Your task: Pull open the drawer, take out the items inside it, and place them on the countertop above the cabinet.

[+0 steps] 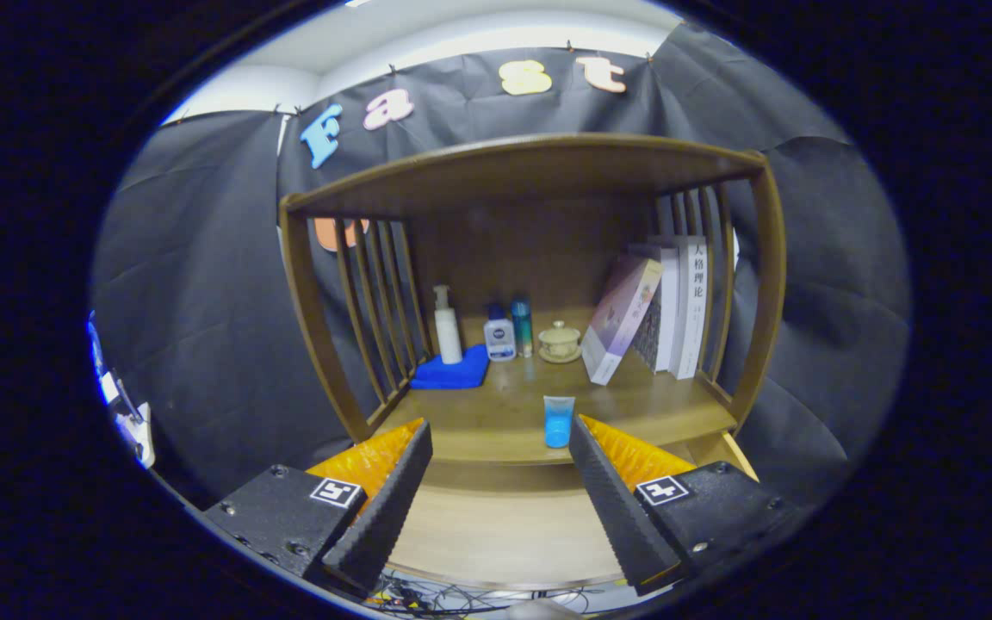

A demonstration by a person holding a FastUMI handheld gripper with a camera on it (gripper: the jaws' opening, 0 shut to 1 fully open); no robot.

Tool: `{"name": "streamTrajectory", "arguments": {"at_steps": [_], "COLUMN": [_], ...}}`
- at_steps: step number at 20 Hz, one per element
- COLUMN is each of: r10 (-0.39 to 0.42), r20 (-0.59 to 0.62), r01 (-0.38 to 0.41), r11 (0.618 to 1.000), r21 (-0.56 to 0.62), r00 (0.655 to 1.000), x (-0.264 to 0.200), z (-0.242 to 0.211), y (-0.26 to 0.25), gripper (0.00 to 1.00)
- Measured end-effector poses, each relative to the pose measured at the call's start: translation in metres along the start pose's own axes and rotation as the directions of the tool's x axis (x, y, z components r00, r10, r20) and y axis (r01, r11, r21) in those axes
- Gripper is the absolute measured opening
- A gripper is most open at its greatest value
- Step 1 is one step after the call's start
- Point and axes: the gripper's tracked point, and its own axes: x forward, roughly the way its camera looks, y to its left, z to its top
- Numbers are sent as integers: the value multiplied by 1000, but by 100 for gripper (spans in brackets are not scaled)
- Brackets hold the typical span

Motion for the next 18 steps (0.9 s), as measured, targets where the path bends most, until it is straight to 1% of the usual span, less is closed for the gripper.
{"name": "streamTrajectory", "arguments": {"at_steps": [4, 8, 11, 14, 18], "r10": [13, 20, -24, -46, -92], "r20": [101, 168, 199, 222, 203], "r01": [-6, -10, 31, 53, 101], "r11": [998, 998, 999, 998, 994], "r21": [-63, -62, -35, -23, -31], "r00": [995, 985, 980, 974, 975], "x": [-39, -71, -86, -94, -99], "z": [-1, -9, -18, -28, -62], "y": [10, 15, 3, -8, -29], "gripper": [100, 100, 100, 100, 100]}}
